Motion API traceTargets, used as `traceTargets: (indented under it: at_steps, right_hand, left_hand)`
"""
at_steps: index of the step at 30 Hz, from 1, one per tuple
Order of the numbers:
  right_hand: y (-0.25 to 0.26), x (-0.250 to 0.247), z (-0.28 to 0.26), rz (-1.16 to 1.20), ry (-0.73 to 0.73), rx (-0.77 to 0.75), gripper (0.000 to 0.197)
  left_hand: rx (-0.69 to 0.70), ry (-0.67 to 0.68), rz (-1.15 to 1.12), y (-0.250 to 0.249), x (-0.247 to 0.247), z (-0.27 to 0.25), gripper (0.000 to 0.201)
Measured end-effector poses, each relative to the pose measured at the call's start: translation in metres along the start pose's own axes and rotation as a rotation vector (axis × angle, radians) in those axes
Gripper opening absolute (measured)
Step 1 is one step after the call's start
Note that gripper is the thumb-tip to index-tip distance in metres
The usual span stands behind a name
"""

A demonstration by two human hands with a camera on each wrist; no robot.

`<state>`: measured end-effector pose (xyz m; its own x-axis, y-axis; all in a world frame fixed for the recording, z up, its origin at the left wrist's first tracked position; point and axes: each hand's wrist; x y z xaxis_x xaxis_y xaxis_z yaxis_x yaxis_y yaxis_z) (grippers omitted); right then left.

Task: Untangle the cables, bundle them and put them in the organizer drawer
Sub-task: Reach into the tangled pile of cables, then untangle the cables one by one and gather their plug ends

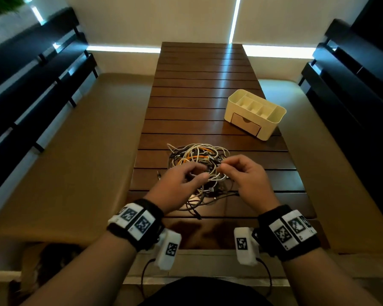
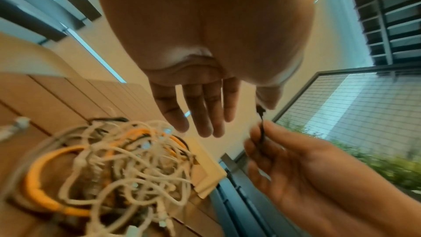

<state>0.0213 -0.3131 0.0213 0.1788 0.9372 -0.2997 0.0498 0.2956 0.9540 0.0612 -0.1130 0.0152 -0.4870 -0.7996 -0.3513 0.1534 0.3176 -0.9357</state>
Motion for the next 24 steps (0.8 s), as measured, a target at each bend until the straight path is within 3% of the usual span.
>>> traceTargets:
  at_steps: [4,11,17,21,24]
  right_hand:
    - [0.013,0.007,-0.003,0.094,0.076,-0.050,0.013]
    - [0.007,0.004,-0.002,0.189,0.153,-0.069,0.010]
    - [-0.036,0.010,0.017,-0.172,0.198,0.006,0.009]
    - [-0.038,0.004,0.034,-0.311,0.174,0.005,0.014]
    - [-0.011,-0.010,0.051,-0.263,0.084,-0.082,0.015]
  left_hand:
    - [0.104,0.038,-0.086,-0.017,0.017,0.011,0.037]
    - [0.226,-0.018,-0.135,-0.022,0.017,0.021,0.027]
    - [0.267,-0.269,-0.310,-0.055,-0.003,0.029,0.028]
    - [0.300,-0.317,-0.557,-0.079,-0.024,0.030,0.032]
    - [0.264,-0.304,-0.397,-0.063,-0.032,0.034,0.029]
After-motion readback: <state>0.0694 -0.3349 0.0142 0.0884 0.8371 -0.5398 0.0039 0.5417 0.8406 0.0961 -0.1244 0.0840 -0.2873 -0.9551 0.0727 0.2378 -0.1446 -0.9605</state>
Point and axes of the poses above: each hand's wrist, its own z-axis towards the middle knuckle, its own x-axis out of the palm, y = z × x, and after that the axes turned 7 degrees about -z, right-handed
